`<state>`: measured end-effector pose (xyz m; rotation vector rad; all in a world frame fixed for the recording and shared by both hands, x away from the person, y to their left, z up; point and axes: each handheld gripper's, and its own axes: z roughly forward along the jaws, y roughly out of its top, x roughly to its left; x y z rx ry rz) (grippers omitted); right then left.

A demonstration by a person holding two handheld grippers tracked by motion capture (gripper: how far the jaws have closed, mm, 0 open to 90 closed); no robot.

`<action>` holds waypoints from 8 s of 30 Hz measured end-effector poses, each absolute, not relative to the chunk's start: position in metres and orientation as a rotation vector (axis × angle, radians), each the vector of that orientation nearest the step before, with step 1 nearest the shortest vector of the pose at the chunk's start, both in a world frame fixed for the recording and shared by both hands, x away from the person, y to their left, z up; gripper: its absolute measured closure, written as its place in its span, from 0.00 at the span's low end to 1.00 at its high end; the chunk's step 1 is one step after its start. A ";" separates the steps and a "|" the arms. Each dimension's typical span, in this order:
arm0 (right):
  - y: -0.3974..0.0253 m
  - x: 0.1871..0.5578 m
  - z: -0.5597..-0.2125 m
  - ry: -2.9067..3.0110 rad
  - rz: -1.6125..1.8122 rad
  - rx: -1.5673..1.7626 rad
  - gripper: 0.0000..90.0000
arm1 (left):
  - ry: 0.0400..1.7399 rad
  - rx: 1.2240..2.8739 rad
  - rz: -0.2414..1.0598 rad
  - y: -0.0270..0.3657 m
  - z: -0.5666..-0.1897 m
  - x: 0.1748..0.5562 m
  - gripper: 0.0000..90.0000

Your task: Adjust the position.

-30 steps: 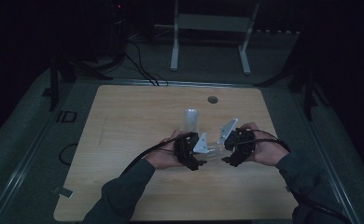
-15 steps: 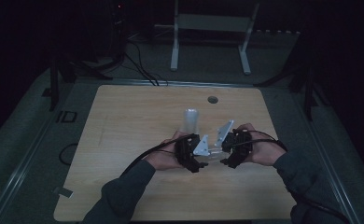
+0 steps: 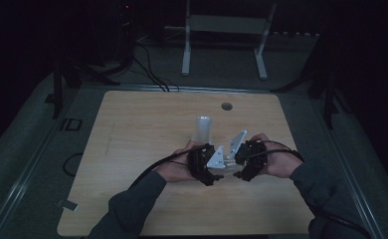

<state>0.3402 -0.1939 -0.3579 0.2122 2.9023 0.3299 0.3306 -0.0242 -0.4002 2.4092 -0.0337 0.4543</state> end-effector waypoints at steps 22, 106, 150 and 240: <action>-0.199 0.339 -0.360 2.907 0.357 0.200 0.47 | -0.012 2.394 0.407 -0.023 -0.398 0.330 0.26; -0.258 0.335 -0.392 2.468 0.867 0.833 0.47 | 0.374 2.109 0.416 0.006 -0.387 0.356 0.23; -0.258 0.318 -0.409 2.160 1.130 0.972 0.47 | 0.481 2.037 0.342 0.003 -0.387 0.358 0.29; -0.242 0.299 -0.416 1.771 1.385 1.013 0.47 | 0.644 1.794 0.132 -0.024 -0.375 0.360 0.20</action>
